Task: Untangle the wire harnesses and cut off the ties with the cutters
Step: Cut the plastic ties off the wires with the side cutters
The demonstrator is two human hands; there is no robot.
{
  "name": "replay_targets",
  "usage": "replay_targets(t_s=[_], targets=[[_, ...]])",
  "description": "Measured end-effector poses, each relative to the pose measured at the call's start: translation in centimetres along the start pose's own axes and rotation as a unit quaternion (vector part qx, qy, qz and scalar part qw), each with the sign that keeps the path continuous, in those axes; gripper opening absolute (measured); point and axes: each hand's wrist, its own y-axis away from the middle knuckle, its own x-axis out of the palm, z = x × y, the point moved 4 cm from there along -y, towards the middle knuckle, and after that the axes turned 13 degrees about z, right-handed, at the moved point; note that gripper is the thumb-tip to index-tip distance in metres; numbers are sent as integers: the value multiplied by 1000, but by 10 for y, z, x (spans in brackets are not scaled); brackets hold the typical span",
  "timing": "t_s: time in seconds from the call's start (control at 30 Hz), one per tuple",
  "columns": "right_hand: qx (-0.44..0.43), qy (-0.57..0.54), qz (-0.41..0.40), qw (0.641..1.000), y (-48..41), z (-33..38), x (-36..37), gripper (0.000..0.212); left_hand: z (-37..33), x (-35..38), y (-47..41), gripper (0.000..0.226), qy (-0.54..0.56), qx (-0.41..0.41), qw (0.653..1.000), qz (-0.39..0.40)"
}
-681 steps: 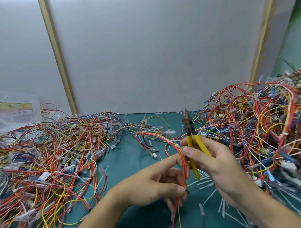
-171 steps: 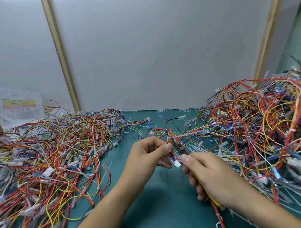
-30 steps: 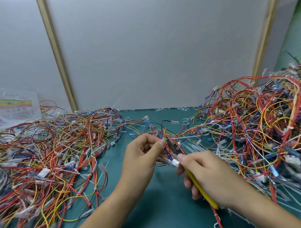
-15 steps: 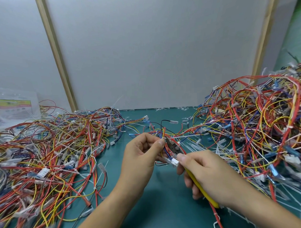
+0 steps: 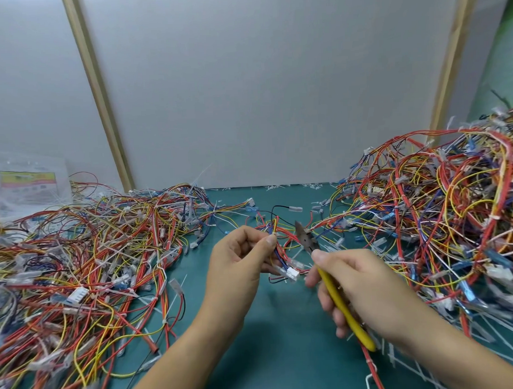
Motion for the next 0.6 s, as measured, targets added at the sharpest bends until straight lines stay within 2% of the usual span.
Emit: replay_targets(t_s=[0.13, 0.23, 0.33, 0.4, 0.47, 0.53, 0.6], targets=[[-41, -67, -38, 996, 2, 9, -8, 41, 0, -5, -2, 25, 3, -18, 1000, -21], [-91, -58, -108, 988, 4, 14, -21, 32, 3, -7, -4, 27, -2, -41, 999, -30], [-101, -36, -161, 981, 3, 13, -31, 14, 6, -6, -6, 29, 36, -71, 997, -25], [-84, -37, -156, 983, -1, 9, -31, 5, 7, -2, -6, 40, 99, -95, 990, -11], [-68, -41, -131, 988, -4, 5, -27, 6, 8, 3, -6, 43, 191, -118, 974, -1], [-59, -36, -104, 992, -7, 1, -20, 9, 8, 7, -5, 32, 215, -139, 966, 18], [-57, -25, -85, 994, -8, -2, -14, 12, 9, 9, -3, 30, 200, -132, 970, 42]])
